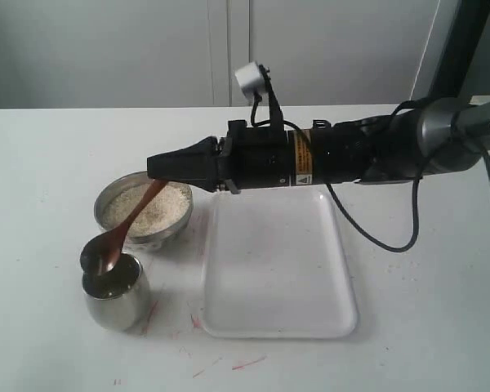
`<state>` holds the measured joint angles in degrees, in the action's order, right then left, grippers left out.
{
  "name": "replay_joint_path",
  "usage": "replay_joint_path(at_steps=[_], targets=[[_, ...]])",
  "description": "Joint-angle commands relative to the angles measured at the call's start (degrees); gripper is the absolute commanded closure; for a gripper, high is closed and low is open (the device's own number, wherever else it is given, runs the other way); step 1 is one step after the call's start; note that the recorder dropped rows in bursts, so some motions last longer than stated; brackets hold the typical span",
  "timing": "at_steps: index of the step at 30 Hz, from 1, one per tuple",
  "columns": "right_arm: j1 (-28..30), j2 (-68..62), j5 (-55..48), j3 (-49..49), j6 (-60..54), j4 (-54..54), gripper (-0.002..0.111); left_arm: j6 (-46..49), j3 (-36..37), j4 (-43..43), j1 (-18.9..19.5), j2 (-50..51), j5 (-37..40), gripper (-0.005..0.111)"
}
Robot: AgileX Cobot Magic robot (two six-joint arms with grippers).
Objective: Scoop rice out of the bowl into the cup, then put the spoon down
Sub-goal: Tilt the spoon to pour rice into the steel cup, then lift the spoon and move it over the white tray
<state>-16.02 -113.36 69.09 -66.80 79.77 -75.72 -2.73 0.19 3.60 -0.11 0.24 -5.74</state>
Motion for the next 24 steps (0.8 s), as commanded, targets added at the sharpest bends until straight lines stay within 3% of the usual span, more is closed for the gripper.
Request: replay_joint_path(at_steps=[1, 16, 24], targets=[[1.12, 0.68, 0.87, 0.09, 3.86, 4.03, 0.108, -0.08, -0.19, 0.22, -0.07, -0.24, -0.27, 0.092], [8.22, 0.68, 0.87, 0.09, 26.37, 10.0, 0.108, -0.08, -0.19, 0.22, -0.07, -0.24, -0.27, 0.092], [15.08, 0.68, 0.87, 0.09, 33.49, 0.86, 0.108, -0.08, -0.19, 0.22, -0.07, -0.24, -0.27, 0.092]])
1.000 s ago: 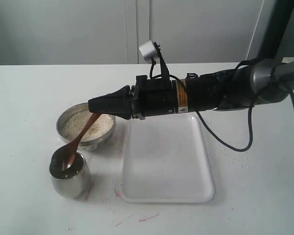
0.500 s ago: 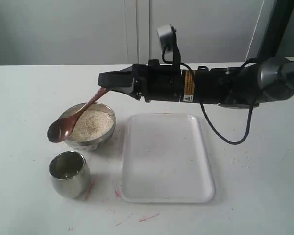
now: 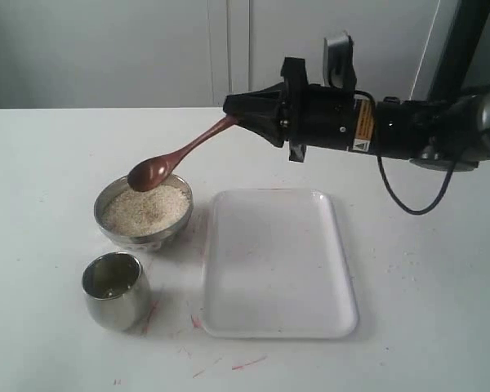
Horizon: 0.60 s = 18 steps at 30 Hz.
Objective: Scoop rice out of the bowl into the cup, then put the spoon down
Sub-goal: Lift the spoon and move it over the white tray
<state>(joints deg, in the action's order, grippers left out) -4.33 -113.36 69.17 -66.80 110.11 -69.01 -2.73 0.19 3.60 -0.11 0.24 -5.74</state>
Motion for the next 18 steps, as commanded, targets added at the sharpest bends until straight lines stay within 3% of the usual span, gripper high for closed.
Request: replay_joint_path(at_steps=[1, 18], targets=[[3.87, 0.68, 0.79, 0.09, 3.58, -7.02, 0.108, -0.08, -0.19, 0.22, -0.07, -0.24, -0.27, 0.092], [13.41, 0.48, 0.79, 0.09, 9.93, -20.26, 0.108, -0.08, -0.19, 0.22, -0.07, -0.24, -0.27, 0.092]])
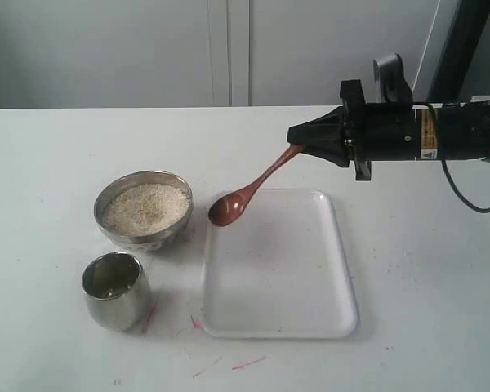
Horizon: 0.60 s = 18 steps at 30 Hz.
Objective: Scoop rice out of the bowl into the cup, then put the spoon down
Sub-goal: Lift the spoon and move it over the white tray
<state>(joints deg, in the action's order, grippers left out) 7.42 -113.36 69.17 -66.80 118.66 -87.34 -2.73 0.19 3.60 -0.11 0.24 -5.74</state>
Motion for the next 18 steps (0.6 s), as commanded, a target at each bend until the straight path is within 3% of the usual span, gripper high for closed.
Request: replay_joint_path(at_steps=[1, 18], targets=[[1.77, 0.33, 0.79, 0.09, 1.37, -2.88, 0.108, -0.08, -0.19, 0.22, -0.07, -0.24, -0.27, 0.092], [1.61, -1.73, 0.79, 0.01, 1.37, -5.66, 0.108, -0.08, -0.19, 0.22, -0.07, -0.24, -0.27, 0.092]])
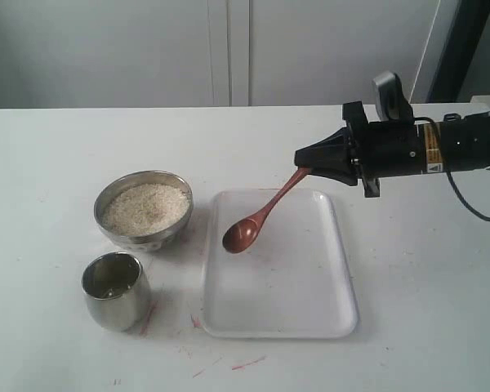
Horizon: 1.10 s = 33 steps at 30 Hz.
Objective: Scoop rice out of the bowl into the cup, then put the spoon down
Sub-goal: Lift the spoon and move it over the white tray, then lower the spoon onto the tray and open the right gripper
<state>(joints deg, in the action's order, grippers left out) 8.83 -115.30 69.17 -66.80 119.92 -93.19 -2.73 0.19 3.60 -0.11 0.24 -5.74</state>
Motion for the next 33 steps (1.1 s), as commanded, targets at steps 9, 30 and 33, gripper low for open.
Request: replay_joint_path(at_steps=[9, 30, 33], targets=[[0.2, -1.43, 0.79, 0.01, 0.11, 0.2, 0.108, -0.08, -0.19, 0.22, -0.07, -0.24, -0.27, 0.092], [0.2, -4.2, 0.79, 0.01, 0.0, 1.2, 0.074, -0.08, -0.19, 0.22, -0.07, -0.24, -0.27, 0.092], [0.2, -4.2, 0.79, 0.01, 0.0, 1.2, 0.067, -0.08, -0.19, 0.22, -0.07, -0.24, -0.27, 0.092]])
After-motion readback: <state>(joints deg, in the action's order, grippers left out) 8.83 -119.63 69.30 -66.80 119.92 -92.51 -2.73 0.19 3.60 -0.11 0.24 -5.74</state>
